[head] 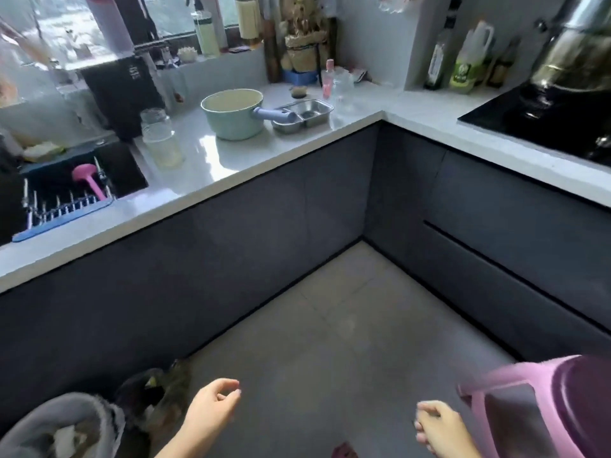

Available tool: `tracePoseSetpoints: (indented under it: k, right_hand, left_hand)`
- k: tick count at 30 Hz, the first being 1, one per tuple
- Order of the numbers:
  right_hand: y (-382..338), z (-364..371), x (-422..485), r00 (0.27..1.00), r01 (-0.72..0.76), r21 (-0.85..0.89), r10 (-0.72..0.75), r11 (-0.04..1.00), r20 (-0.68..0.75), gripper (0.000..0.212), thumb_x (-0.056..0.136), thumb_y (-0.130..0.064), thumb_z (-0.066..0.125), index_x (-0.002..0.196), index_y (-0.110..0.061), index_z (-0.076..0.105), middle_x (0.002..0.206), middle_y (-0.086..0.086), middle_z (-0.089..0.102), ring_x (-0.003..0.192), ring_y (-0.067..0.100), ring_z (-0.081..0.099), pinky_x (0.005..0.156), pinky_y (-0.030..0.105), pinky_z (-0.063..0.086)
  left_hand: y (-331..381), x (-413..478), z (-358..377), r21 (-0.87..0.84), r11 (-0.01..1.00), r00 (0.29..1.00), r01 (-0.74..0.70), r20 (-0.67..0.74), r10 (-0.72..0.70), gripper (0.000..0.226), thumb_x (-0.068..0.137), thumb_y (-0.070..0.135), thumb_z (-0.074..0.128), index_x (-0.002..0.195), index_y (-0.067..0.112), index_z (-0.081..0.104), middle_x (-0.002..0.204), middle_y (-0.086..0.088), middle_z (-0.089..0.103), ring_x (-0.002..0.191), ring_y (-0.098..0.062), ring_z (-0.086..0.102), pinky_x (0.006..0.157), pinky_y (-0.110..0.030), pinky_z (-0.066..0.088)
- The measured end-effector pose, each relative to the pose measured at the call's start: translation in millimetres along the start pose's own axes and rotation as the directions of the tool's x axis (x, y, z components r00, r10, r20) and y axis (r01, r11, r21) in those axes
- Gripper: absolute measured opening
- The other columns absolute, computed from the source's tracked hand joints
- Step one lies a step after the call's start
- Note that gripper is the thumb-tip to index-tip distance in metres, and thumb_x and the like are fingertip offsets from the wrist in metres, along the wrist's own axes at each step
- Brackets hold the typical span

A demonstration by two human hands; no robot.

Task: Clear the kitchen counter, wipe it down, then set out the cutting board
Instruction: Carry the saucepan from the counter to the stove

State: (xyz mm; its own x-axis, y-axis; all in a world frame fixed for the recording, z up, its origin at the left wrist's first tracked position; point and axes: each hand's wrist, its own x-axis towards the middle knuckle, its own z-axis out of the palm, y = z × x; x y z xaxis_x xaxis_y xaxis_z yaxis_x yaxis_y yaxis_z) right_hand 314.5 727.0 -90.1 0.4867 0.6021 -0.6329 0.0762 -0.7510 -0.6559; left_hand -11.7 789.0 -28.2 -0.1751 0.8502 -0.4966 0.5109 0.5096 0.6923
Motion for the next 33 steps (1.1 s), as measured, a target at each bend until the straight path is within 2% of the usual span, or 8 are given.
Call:
tracePoseSetpoints:
  k: [4, 7, 13, 17, 22, 25, 28, 33]
  right_hand:
    - [-124.3, 12.8, 63.3, 0.975, 0.209, -0.019, -0.207, 0.978, 0.079, 0.009, 0.088, -0.003, 0.051, 0.09, -0.011, 0.056, 0.073, 0.012, 0.06, 0.054, 0.02, 0.054, 0.042, 0.013, 0.039]
    - [-188.1, 25.1, 108.6, 0.96, 0.256, -0.029, -0.251, 0.966, 0.12, 0.01, 0.088, -0.01, 0.052, 0.088, -0.019, 0.056, 0.077, 0.006, 0.063, 0.059, 0.016, 0.059, 0.053, 0.023, 0.043]
    - [-259.1, 38.2, 194.9, 0.978, 0.2, -0.081, -0.194, 0.976, 0.079, 0.013, 0.088, -0.01, 0.052, 0.087, -0.022, 0.058, 0.073, 0.003, 0.066, 0.058, 0.015, 0.062, 0.059, 0.027, 0.044]
    - [-290.2, 33.2, 232.8, 0.998, 0.068, -0.04, -0.068, 0.997, -0.009, 0.007, 0.084, -0.005, 0.057, 0.085, -0.005, 0.064, 0.062, 0.01, 0.064, 0.047, 0.023, 0.055, 0.058, 0.029, 0.04]
    - [-364.1, 30.8, 273.5, 0.994, 0.067, -0.005, -0.067, 0.998, -0.086, 0.01, 0.083, -0.002, 0.058, 0.075, -0.001, 0.064, 0.059, 0.016, 0.062, 0.048, 0.026, 0.056, 0.055, 0.031, 0.044]
    - [-427.7, 37.1, 293.0, 0.983, 0.184, -0.007, -0.184, 0.983, 0.011, 0.008, 0.082, 0.0, 0.06, 0.076, -0.003, 0.063, 0.058, 0.015, 0.063, 0.051, 0.027, 0.058, 0.057, 0.034, 0.047]
    - [-499.2, 45.3, 316.4, 0.933, 0.323, 0.031, -0.324, 0.946, 0.16, 0.011, 0.084, -0.002, 0.058, 0.078, -0.007, 0.065, 0.061, 0.011, 0.065, 0.053, 0.024, 0.057, 0.053, 0.03, 0.043]
    - [-598.9, 68.3, 321.5, 0.703, 0.572, 0.029, -0.508, 0.82, 0.498, 0.017, 0.082, -0.008, 0.061, 0.072, -0.021, 0.067, 0.058, 0.002, 0.071, 0.051, 0.013, 0.065, 0.053, 0.02, 0.048]
  left_hand:
    - [41.7, 66.5, -3.3, 0.019, 0.997, 0.997, 0.075, -0.038, -0.074, 0.014, 0.083, -0.003, 0.054, 0.095, -0.006, 0.062, 0.059, -0.01, 0.057, 0.051, -0.022, 0.051, 0.039, -0.022, 0.044]
    - [70.9, 114.9, -3.1, -0.053, 0.993, 0.992, 0.11, -0.054, -0.113, 0.012, 0.084, -0.004, 0.054, 0.093, -0.005, 0.061, 0.061, -0.012, 0.057, 0.053, -0.024, 0.051, 0.028, -0.011, 0.036]
    - [133.5, 235.3, 3.8, -0.077, 0.988, 0.989, 0.137, -0.038, -0.141, 0.011, 0.081, -0.004, 0.057, 0.09, -0.005, 0.063, 0.055, -0.011, 0.059, 0.049, -0.024, 0.054, 0.035, -0.016, 0.046]
    - [207.1, 306.0, 3.1, -0.055, 0.997, 0.997, 0.063, 0.052, -0.06, 0.009, 0.082, 0.003, 0.057, 0.082, 0.008, 0.064, 0.056, -0.007, 0.062, 0.056, -0.025, 0.058, 0.066, -0.038, 0.053]
    - [342.1, 365.2, 13.8, -0.196, 0.975, 0.974, -0.105, 0.176, 0.141, 0.012, 0.088, 0.021, 0.053, 0.096, 0.025, 0.06, 0.08, -0.002, 0.067, 0.068, -0.014, 0.063, 0.061, -0.023, 0.048]
    - [410.7, 382.8, 14.7, -0.332, 0.93, 0.958, -0.157, 0.179, 0.225, 0.013, 0.088, 0.018, 0.053, 0.099, 0.019, 0.06, 0.084, -0.006, 0.066, 0.067, -0.013, 0.064, 0.053, -0.015, 0.046]
    - [448.9, 399.0, 10.6, -0.437, 0.893, 0.974, -0.106, 0.137, 0.183, 0.015, 0.086, 0.011, 0.057, 0.1, 0.009, 0.062, 0.081, -0.009, 0.064, 0.068, -0.018, 0.061, 0.058, -0.018, 0.047]
    - [457.1, 399.1, 3.9, -0.282, 0.956, 0.988, -0.077, 0.104, 0.11, 0.024, 0.073, 0.019, 0.059, 0.094, 0.007, 0.063, 0.069, -0.008, 0.066, 0.06, -0.017, 0.06, 0.06, -0.02, 0.047]
